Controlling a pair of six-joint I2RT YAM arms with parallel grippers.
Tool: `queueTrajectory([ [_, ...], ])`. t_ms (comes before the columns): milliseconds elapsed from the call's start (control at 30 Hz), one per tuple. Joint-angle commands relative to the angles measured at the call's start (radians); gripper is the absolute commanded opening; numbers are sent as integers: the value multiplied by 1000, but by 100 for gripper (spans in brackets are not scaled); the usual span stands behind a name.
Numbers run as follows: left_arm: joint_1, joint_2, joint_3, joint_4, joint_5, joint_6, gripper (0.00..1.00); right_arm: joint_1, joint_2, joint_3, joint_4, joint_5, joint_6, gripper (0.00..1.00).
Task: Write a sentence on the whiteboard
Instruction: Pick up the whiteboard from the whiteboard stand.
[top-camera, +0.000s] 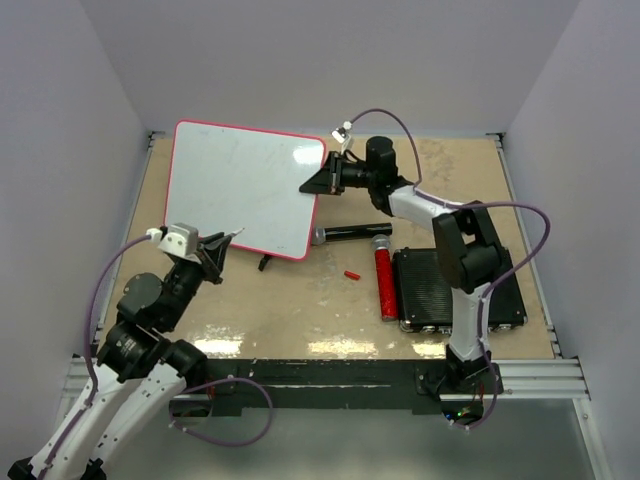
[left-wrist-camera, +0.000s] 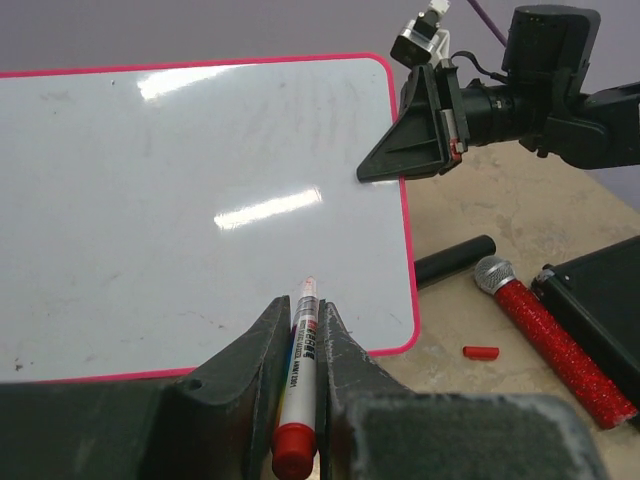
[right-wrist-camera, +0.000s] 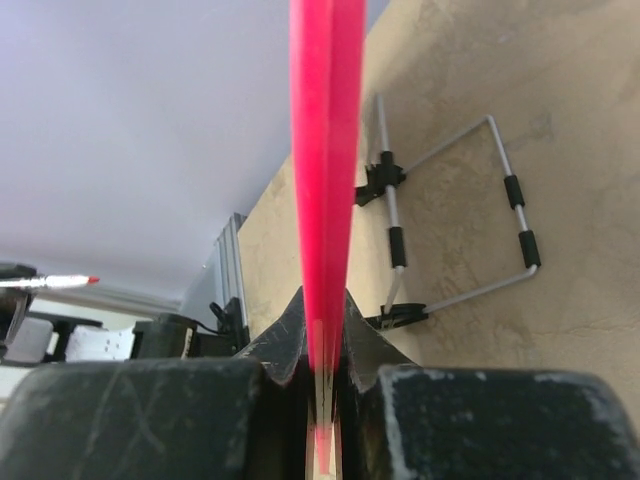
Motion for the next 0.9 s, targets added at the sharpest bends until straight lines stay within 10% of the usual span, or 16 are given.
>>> queueTrajectory([
  [0,5,-36,52,49,4,-104,0,-4,-227,89,17,-94,-181,0],
  [300,5,-61,122,102,89,-282,0,-20,-399,57,-261,-169,-483,0],
  [700,5,-87,155,119,303,-398,0,-132,-686,-94,-1151,-288,-1342,0],
  [867,5,-53,141,159,377,-380,0,-236,-854,-216,-1150,-291,-1328,0],
])
